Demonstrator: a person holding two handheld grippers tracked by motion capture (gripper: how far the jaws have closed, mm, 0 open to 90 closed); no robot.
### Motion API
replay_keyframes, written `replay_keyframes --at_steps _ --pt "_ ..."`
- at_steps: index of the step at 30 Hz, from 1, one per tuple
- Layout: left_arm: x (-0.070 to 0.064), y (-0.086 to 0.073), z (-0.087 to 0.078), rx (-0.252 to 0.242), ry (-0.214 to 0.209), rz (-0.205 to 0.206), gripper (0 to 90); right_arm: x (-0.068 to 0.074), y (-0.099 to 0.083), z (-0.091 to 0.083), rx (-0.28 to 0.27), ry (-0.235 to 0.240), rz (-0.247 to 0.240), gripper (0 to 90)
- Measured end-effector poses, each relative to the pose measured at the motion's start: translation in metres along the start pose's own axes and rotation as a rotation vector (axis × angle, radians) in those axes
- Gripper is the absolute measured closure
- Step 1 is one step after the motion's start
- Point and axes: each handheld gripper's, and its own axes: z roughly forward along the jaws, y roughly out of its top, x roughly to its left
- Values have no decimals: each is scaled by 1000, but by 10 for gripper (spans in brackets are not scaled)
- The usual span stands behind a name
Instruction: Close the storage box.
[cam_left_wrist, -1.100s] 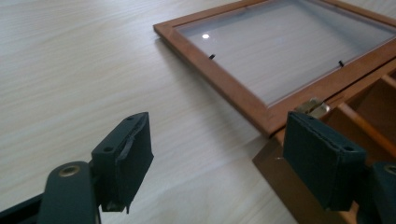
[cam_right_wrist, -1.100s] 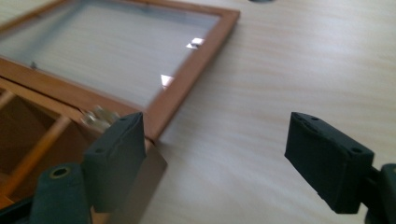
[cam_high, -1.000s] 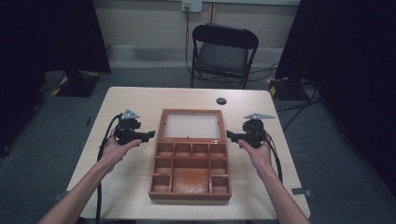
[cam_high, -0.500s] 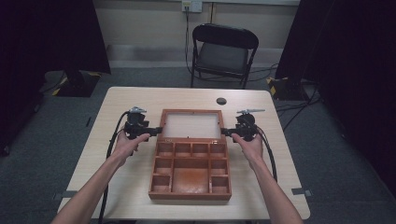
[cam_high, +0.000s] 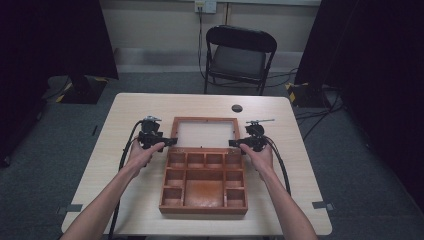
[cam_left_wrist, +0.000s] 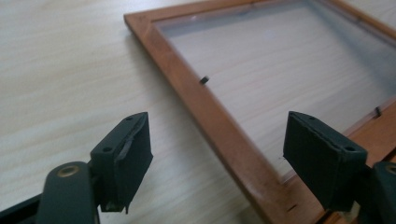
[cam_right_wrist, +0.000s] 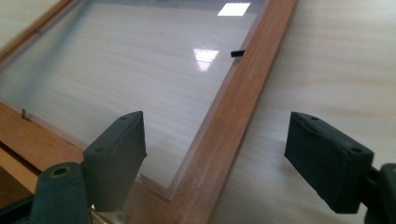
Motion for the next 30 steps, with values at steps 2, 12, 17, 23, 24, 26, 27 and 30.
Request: replay_keyframes --at_steps 2,12,17,23,24,26,27,30 --pt "4 -3 2 21 -14 -26 222 0 1 2 20 23 19 199" --pt "5 -6 6 12 -69 -84 213 1 -2 13 11 116 69 186" --pt "-1 -5 9 28 -105 -83 214 6 -2 19 22 132 79 146" --pt "-4 -5 13 24 -125 -85 213 3 -2 18 28 141 63 159" --pt "-4 -5 13 24 -125 -85 214 3 -2 18 28 141 63 159" --pt "-7 -5 14 17 -132 -78 216 4 -3 17 17 139 62 160" --pt "-8 -6 14 13 -130 -67 221 4 -3 17 15 138 60 163" --pt "-10 -4 16 19 -135 -66 217 3 -4 16 10 137 61 168"
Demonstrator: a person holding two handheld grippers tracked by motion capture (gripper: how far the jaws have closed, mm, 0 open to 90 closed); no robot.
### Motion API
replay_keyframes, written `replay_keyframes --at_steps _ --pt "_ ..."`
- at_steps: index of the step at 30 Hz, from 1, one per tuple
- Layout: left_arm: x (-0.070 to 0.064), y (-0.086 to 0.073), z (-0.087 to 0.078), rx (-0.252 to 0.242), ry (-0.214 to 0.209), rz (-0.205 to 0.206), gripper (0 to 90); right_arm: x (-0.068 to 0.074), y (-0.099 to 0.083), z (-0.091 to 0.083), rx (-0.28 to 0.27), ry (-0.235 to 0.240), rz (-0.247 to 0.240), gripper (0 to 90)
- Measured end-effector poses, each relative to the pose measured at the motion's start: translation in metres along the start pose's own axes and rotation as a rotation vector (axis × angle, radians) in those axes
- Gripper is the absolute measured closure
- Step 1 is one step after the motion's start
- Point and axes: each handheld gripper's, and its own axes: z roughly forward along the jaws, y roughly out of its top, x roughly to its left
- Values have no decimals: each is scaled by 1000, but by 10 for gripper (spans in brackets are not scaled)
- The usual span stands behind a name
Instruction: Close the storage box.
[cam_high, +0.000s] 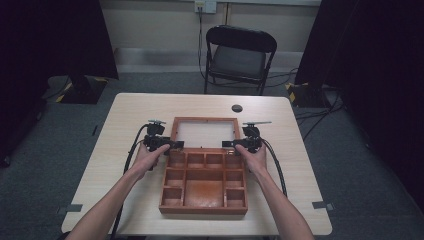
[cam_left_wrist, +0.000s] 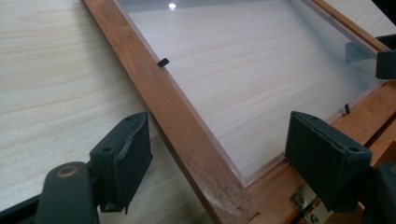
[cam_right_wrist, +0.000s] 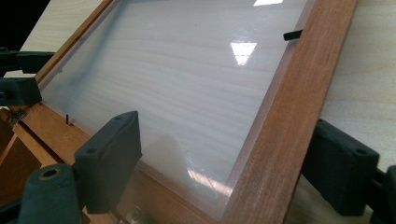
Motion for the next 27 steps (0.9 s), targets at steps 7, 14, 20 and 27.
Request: replay_keyframes --at_steps 7,14,20,27 --pt "2 0 1 5 -17 -10 207 2 -1 -1 -19 -12 -15 167" --pt "7 0 2 -2 -45 -32 203 5 -1 -3 -30 -29 -34 166" --pt "4 2 1 -6 -66 -35 229 10 0 -6 -52 -56 -84 167" --pt "0 4 -1 -10 -68 -9 265 13 2 -15 -83 -76 -122 242"
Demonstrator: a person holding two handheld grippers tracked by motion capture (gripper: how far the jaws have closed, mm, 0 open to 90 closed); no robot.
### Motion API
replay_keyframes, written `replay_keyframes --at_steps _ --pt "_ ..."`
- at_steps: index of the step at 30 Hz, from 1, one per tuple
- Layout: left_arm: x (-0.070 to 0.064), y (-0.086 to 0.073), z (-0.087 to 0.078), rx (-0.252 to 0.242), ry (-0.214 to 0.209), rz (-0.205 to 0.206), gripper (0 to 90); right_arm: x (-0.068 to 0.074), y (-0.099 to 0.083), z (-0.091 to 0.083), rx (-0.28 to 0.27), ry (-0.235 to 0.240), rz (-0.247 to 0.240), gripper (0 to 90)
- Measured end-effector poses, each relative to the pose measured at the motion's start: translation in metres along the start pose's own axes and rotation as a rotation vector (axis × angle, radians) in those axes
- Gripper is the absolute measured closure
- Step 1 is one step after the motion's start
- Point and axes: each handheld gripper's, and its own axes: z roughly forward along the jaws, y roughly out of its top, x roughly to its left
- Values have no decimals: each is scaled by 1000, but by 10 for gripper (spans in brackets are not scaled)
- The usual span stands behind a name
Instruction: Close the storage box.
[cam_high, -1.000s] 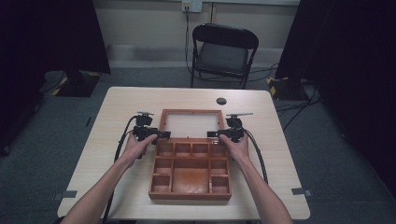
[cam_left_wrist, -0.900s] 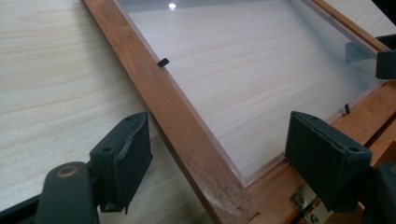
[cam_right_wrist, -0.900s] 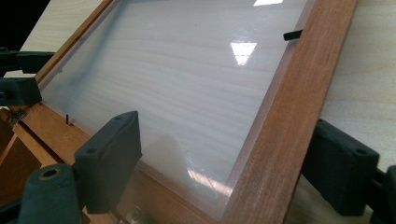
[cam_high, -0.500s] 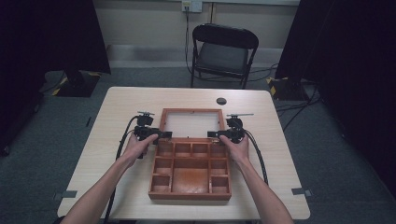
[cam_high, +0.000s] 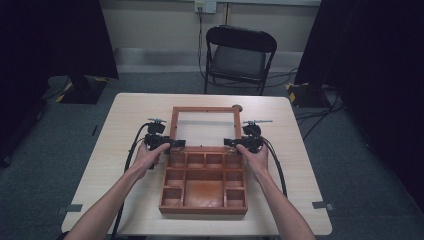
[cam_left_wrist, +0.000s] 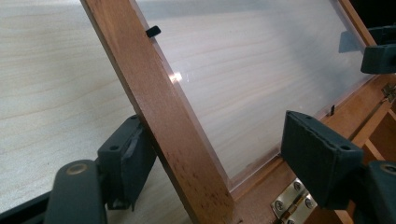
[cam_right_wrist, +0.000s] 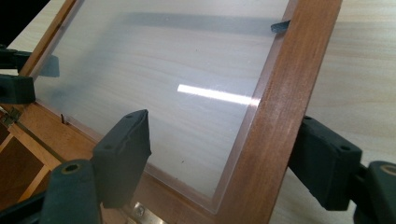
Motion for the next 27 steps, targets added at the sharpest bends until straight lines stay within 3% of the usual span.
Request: replay_keyframes --at_steps 10,19,27 --pt "-1 5 -11 -25 19 41 365 3 3 -9 -37 -17 0 332" --pt "-3 7 -19 -62 8 45 418 3 6 -19 -72 7 9 381" --pt "-5 7 -26 -70 14 60 448 4 7 -24 -85 -11 8 474"
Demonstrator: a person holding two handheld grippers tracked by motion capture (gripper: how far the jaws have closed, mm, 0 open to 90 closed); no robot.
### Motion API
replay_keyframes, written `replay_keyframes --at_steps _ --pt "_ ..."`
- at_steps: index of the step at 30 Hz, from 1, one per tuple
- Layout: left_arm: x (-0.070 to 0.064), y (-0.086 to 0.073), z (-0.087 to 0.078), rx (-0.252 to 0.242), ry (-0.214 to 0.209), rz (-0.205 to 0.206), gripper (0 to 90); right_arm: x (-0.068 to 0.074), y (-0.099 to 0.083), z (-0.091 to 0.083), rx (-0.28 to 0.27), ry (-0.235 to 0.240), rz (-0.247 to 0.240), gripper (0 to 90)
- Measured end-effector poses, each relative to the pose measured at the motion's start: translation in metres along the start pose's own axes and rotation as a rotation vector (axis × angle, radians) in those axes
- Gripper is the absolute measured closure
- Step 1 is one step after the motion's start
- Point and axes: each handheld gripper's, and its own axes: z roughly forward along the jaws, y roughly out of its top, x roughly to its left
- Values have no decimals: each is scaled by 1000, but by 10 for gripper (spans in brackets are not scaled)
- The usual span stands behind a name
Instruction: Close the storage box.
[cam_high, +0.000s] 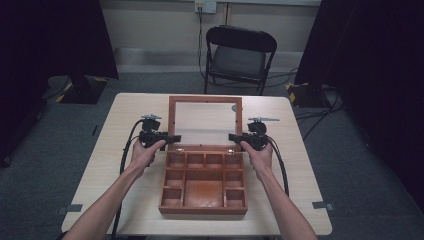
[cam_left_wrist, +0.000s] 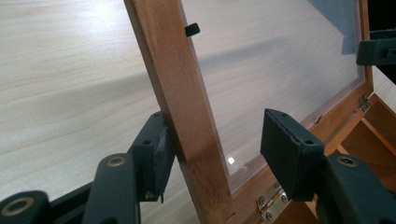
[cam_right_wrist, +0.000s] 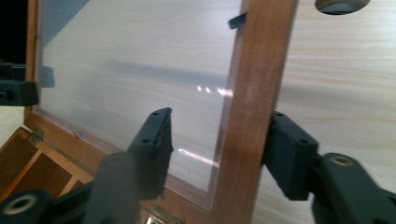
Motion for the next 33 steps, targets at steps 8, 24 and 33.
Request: replay_keyframes --at_steps 8,24,33 --pt "-1 0 -11 -36 -3 14 536 2 3 -7 -26 21 1 508" --pt "-1 5 -24 -83 -20 8 617 9 10 -11 -50 53 0 409" --pt "-1 6 -28 -75 -28 9 640 9 13 -18 -63 52 -18 512"
